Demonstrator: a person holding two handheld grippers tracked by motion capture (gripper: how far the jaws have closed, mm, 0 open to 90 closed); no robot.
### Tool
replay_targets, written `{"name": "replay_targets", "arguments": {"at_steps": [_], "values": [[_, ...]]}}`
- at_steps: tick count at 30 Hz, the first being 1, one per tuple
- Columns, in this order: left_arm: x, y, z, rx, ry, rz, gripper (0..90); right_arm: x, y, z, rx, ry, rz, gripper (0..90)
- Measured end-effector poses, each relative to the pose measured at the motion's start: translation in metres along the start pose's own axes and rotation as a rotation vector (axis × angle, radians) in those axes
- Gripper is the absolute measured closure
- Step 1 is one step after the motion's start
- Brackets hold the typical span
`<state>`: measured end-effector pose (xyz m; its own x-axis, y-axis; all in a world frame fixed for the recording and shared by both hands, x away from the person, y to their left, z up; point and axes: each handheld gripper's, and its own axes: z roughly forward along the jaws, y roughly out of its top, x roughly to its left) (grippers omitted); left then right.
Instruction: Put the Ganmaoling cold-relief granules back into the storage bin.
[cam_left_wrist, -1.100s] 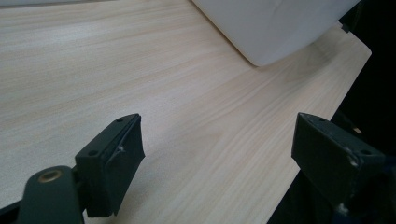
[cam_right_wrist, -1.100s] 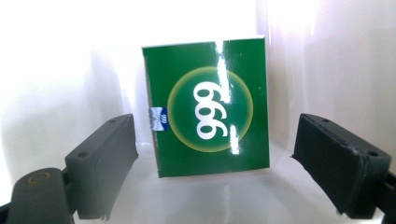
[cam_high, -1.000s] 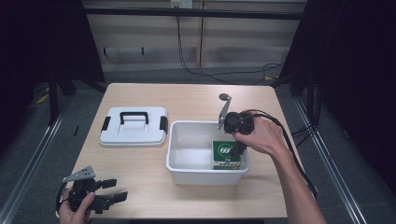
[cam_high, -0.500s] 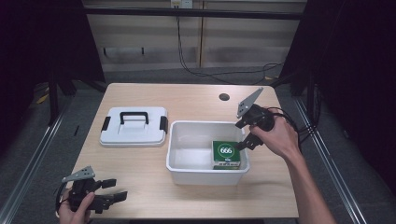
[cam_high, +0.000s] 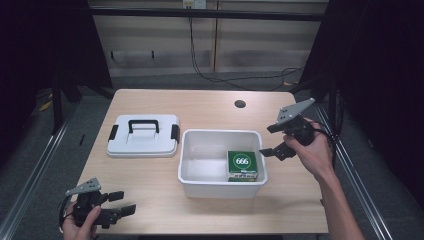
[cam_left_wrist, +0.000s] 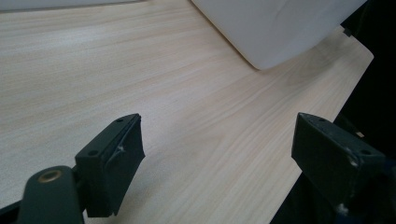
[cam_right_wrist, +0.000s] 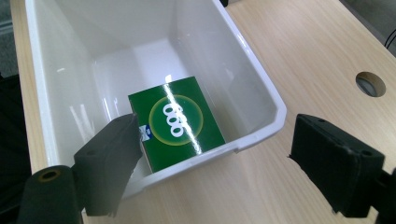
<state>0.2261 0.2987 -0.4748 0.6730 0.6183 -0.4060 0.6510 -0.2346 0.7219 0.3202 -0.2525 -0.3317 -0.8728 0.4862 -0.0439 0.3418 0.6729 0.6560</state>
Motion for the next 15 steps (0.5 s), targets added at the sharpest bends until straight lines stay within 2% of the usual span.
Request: {"name": "replay_targets", "arguments": {"at_steps": [7,8,9,12,15], "values": [[0.000,0.000,0.000,-0.003,0.000,-0.002,16.7,0.006,-0.024,-0.004,-0.034,-0.015,0.042,15.7],[0.000,0.000,0.000,-0.003,0.001,-0.002,16.7,0.006,-0.028,-0.005,-0.039,-0.029,0.052,15.4],[0.000,0.000,0.000,-0.003,0.001,-0.003,16.7,0.006,-0.032,-0.007,-0.051,-0.046,0.060,15.4],[0.000,-0.001,-0.001,-0.004,0.003,-0.002,16.7,0.007,-0.050,-0.012,-0.092,-0.058,0.098,15.3],[-0.001,-0.001,-0.004,-0.026,0.011,0.000,16.7,0.011,-0.060,-0.015,-0.087,-0.067,0.119,15.2]]}}
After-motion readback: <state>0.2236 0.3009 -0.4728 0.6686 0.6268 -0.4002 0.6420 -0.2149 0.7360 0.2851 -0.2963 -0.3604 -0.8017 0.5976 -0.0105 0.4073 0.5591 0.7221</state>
